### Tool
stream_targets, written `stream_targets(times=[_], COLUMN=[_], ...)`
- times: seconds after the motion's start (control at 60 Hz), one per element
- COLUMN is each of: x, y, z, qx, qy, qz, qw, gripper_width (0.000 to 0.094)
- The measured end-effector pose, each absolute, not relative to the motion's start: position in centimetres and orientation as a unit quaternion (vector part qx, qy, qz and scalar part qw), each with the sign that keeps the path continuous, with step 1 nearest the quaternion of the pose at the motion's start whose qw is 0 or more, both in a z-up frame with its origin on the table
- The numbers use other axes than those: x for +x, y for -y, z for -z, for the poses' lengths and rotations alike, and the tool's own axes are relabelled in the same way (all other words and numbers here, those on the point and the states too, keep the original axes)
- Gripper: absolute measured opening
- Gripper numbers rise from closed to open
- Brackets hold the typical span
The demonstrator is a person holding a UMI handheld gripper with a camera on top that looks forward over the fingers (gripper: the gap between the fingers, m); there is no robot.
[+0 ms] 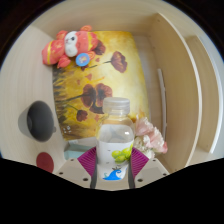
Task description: Pour water
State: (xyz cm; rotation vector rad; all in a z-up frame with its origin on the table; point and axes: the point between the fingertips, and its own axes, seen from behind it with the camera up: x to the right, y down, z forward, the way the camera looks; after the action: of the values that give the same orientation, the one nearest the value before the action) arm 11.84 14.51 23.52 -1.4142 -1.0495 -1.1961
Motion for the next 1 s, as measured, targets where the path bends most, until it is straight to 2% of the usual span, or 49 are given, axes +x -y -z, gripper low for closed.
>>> stream_targets(times=[0.067,0.15,0.25,0.35,0.633,0.817,0.85,1.0], x=[12.9,13.0,14.4,15.3,16.7,16.4,16.5,16.5], y=[-13.8,-12.4,-12.4,-12.2,-14.3,-14.5,-14.6,-14.4], z=[-24.5,-24.7,-23.3,-19.8,-9.5,-5.6,-5.9,-5.8], qx=[-0.660,-0.720,-0.758,-0.774,-0.804,-0.815,-0.806,-0.806], qy=[0.330,0.202,0.108,0.041,0.015,0.007,0.009,0.002], qz=[0.412,0.298,0.159,0.097,0.042,0.020,0.020,0.020], qw=[0.535,0.594,0.623,0.624,0.593,0.580,0.592,0.591], gripper_width=[0.0442,0.0443,0.0441,0.0443,0.0441,0.0443,0.0441,0.0463])
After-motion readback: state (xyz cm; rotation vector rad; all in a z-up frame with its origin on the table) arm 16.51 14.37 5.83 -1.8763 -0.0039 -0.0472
